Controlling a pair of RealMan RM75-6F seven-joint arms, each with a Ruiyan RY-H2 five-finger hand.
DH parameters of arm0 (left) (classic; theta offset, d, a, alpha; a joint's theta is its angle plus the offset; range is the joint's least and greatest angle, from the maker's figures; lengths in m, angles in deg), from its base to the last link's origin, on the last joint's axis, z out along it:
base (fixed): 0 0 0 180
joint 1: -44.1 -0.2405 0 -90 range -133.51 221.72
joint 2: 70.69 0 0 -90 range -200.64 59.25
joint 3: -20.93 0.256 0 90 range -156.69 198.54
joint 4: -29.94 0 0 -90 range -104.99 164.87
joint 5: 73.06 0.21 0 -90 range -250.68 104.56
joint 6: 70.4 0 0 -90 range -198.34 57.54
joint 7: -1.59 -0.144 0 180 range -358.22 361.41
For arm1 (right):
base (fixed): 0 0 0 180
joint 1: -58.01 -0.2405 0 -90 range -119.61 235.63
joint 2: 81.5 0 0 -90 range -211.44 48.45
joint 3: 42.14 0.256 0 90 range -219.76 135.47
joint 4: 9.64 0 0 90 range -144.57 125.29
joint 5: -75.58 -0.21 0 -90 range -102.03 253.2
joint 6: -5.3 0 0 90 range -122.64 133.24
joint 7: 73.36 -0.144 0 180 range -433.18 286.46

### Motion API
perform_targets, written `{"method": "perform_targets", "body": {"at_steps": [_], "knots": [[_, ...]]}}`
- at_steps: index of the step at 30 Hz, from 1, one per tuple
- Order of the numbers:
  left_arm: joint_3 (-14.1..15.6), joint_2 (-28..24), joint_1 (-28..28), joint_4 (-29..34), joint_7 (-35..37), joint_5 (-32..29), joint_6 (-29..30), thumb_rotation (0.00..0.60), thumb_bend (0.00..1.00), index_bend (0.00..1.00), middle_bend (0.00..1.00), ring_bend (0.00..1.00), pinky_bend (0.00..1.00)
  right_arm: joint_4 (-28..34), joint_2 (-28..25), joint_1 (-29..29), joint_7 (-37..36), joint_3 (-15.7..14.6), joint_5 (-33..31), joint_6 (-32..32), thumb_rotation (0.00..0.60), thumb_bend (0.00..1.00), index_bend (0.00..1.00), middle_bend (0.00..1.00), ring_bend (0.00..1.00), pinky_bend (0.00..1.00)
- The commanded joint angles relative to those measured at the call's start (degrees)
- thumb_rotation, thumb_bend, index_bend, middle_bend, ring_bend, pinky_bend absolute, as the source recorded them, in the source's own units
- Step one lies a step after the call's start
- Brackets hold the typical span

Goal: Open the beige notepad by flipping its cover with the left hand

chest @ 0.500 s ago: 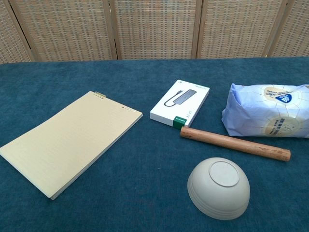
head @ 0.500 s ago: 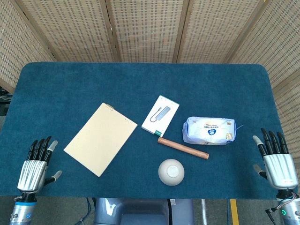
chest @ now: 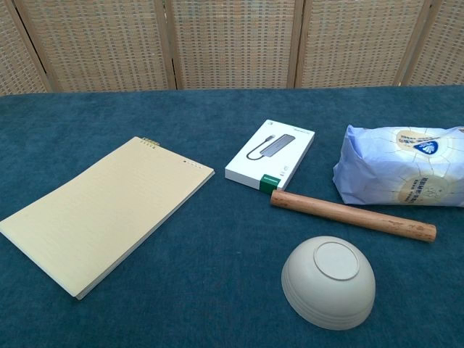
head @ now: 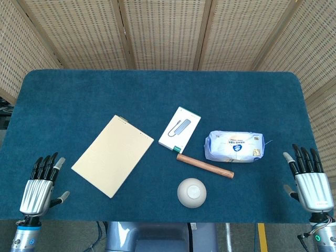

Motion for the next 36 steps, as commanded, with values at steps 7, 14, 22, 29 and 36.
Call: {"method": "perform_targets", "body": {"at_steps": [7,14,22,29,36], "knots": [[-0.1,-0.1,0.1,0.0,0.3,-0.1,0.0,0.6,0.12,0.0,0.0,0.0,0.0,0.1,0.0,-0.1,0.2,0.0,-0.1,0.2,0.6,0.1,0.14,0.0,0.0,0.0],[0.2,-0.4,0.1,0.3,0.4,0.2,-0.1,0.6,0.12,0.0,0.0,0.0,0.0,0.2,0.0,0.0,0.2,0.0,-0.1,0.1,0.6,0.1,0.14,0.0,0.0,0.0],[1.2,0.2,0.4,-0.1,-0.9,1.2,-1.2,0.6,0.13,0.0,0.0,0.0,0.0,0.3,-0.2,0.0,-0.3,0.0,-0.2,0.2,0.6,0.1,0.14,0.0,0.0,0.0],[2.1,1.3,1.1,-1.6,-2.5,0.8,-3.9,0.6,0.17,0.0,0.0,0.0,0.0,0.4,-0.3,0.1,-0.8,0.0,-0.4,0.3,0.6,0.1,0.14,0.0,0.0,0.0],[2.4,2.3,2.2,-2.7,-4.2,0.4,-6.7,0.6,0.22,0.0,0.0,0.0,0.0,0.7,-0.3,0.1,-1.0,0.0,-0.5,0.4,0.6,0.1,0.14,0.0,0.0,0.0]]}}
